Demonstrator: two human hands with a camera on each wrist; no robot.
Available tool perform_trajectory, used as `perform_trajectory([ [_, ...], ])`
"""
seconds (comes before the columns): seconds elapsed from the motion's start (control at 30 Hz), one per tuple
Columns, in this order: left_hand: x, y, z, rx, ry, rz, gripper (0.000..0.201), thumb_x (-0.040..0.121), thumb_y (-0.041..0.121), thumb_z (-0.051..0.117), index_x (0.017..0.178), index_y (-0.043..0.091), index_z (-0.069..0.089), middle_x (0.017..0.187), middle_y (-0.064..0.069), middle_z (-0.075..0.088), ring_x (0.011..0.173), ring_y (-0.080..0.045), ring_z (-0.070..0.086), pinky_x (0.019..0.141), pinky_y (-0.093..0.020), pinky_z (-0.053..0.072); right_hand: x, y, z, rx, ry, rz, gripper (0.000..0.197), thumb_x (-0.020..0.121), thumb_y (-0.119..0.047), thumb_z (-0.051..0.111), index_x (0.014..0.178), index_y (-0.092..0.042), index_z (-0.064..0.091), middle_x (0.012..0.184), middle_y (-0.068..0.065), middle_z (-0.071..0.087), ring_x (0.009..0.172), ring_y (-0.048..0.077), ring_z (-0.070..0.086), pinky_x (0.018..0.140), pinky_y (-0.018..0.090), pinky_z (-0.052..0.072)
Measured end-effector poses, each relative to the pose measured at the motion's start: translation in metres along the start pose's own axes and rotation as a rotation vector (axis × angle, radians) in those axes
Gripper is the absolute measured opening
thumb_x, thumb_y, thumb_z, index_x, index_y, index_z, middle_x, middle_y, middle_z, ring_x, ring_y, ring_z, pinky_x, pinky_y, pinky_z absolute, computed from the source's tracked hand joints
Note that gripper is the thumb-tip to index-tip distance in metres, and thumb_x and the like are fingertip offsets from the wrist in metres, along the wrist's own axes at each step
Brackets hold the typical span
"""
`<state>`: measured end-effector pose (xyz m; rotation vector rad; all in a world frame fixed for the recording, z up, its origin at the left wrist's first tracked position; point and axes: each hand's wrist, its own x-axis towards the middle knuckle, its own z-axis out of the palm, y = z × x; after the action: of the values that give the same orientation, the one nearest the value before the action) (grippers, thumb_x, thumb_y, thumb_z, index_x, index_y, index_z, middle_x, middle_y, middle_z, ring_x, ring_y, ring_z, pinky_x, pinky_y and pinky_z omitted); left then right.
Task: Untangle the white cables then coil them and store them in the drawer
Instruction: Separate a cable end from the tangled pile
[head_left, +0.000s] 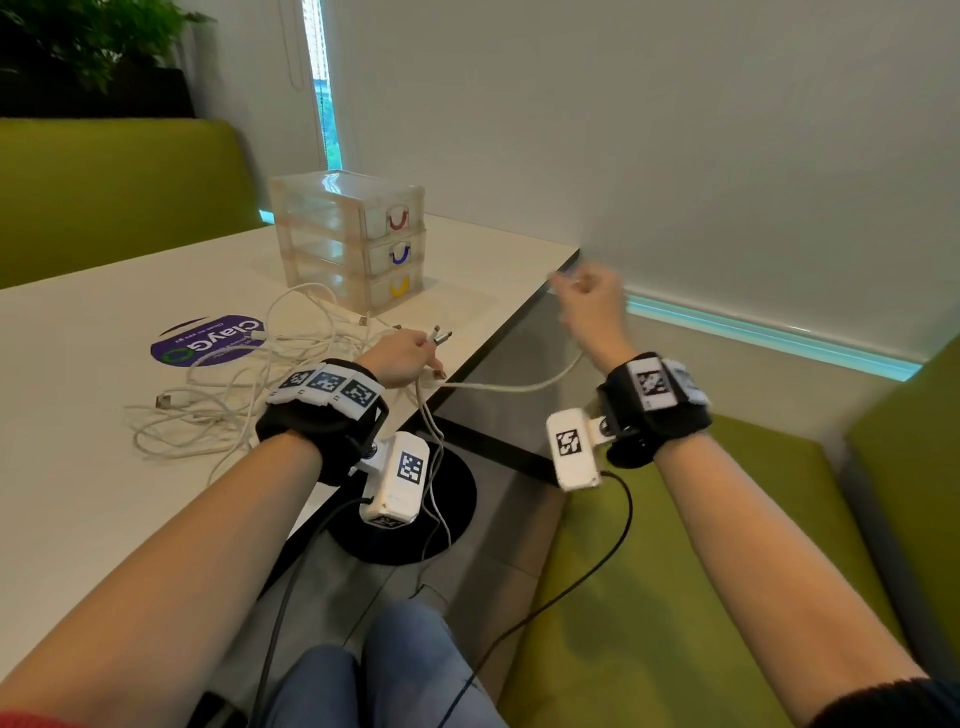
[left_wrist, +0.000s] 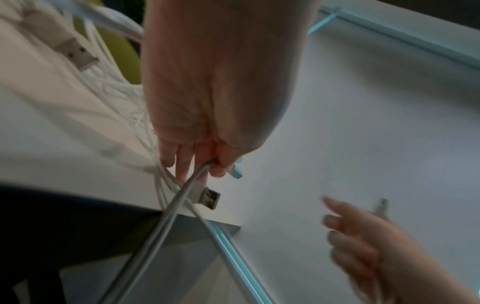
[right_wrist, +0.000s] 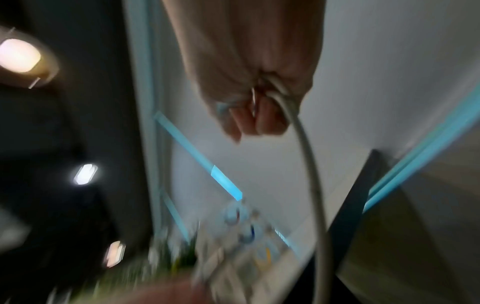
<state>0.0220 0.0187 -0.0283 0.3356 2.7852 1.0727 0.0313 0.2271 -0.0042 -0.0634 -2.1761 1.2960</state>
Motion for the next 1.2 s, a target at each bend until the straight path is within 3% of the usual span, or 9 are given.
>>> perform_trajectory([
  [0.1,-0.001,-0.002,0.0,-0.032,0.022,-0.002,0.039,0.102,0.018,0.028,0.118,-0.004,0.056,0.128,-0.015,0.059,0.113,-0.028,0.054,0.094,-0.034,0.042,-0.027,-0.004,0.038,-0.283,-0.434,-0.127,0.019,0.087,-0.026,0.06,0.098,-0.013,0.053,0.083,-0.002,0.058,0.077,0.011,0.057,0.073,0.023,0.048],
  [0.17,-0.001,-0.004,0.001,-0.03,0.044,-0.008,0.039,0.102,0.018,0.029,0.117,-0.003,0.058,0.127,-0.014,0.06,0.118,-0.029,0.053,0.101,-0.036,0.038,-0.04,-0.004,0.057,-0.375,-0.629,-0.128,0.025,0.086,-0.035,0.06,0.095,-0.011,0.061,0.088,0.008,0.065,0.084,0.018,0.06,0.08,0.03,0.05],
  [0.3,-0.002,0.001,0.005,0.02,0.069,-0.009,0.036,0.101,0.017,0.03,0.114,-0.003,0.057,0.122,-0.016,0.06,0.116,-0.029,0.052,0.094,-0.031,0.037,-0.052,-0.005,0.071,-0.34,-0.834,-0.054,0.037,0.087,-0.039,0.059,0.067,-0.008,0.056,0.056,-0.002,0.051,0.041,0.001,0.047,0.043,0.01,0.033],
  [0.4,0.0,0.003,0.008,0.039,0.082,-0.005,0.035,0.101,0.015,0.031,0.109,-0.005,0.058,0.116,-0.022,0.059,0.112,-0.033,0.053,0.091,-0.035,0.039,-0.055,-0.007,0.072,-0.263,-0.816,0.004,0.029,0.087,-0.027,0.061,0.089,0.002,0.063,0.064,-0.001,0.056,0.043,-0.001,0.049,0.04,0.007,0.034],
  [0.57,0.0,-0.003,0.005,0.021,0.084,-0.034,0.033,0.101,0.017,0.03,0.101,-0.003,0.056,0.112,-0.025,0.058,0.097,-0.03,0.052,0.089,-0.037,0.04,-0.048,-0.002,0.064,-0.272,-0.586,-0.073,0.031,0.083,-0.04,0.063,0.087,-0.012,0.073,0.084,0.011,0.071,0.074,0.026,0.062,0.072,0.036,0.05],
  [0.67,0.0,-0.007,0.0,0.033,0.096,-0.065,0.037,0.101,0.019,0.03,0.117,-0.005,0.054,0.121,-0.023,0.056,0.11,-0.032,0.052,0.095,-0.036,0.038,-0.039,0.005,0.045,-0.22,-0.488,-0.046,0.025,0.078,-0.039,0.069,0.089,-0.017,0.075,0.084,0.004,0.072,0.084,0.02,0.064,0.08,0.036,0.051],
  [0.83,0.003,-0.008,-0.003,0.068,0.094,-0.061,0.036,0.102,0.021,0.03,0.118,-0.002,0.053,0.12,-0.022,0.056,0.113,-0.033,0.051,0.094,-0.036,0.039,-0.029,0.003,0.03,-0.116,-0.257,-0.051,0.022,0.078,-0.036,0.07,0.084,-0.016,0.075,0.077,-0.001,0.071,0.082,0.015,0.065,0.085,0.038,0.053],
  [1.07,0.007,-0.019,-0.013,0.073,0.124,-0.075,0.037,0.102,0.02,0.028,0.115,-0.002,0.054,0.119,-0.023,0.057,0.111,-0.034,0.052,0.093,-0.036,0.038,-0.018,0.003,0.007,0.124,0.152,0.044,0.02,0.087,-0.027,0.061,0.077,-0.011,0.066,0.085,0.014,0.068,0.082,0.026,0.061,0.076,0.033,0.046],
  [1.2,0.008,-0.018,-0.009,0.038,0.113,-0.064,0.037,0.101,0.019,0.03,0.114,-0.002,0.056,0.118,-0.023,0.059,0.093,-0.028,0.051,0.09,-0.037,0.04,-0.017,-0.004,0.006,0.237,0.294,0.065,0.019,0.09,-0.022,0.055,0.071,-0.019,0.054,0.091,0.01,0.064,0.077,0.02,0.055,0.07,0.029,0.041],
])
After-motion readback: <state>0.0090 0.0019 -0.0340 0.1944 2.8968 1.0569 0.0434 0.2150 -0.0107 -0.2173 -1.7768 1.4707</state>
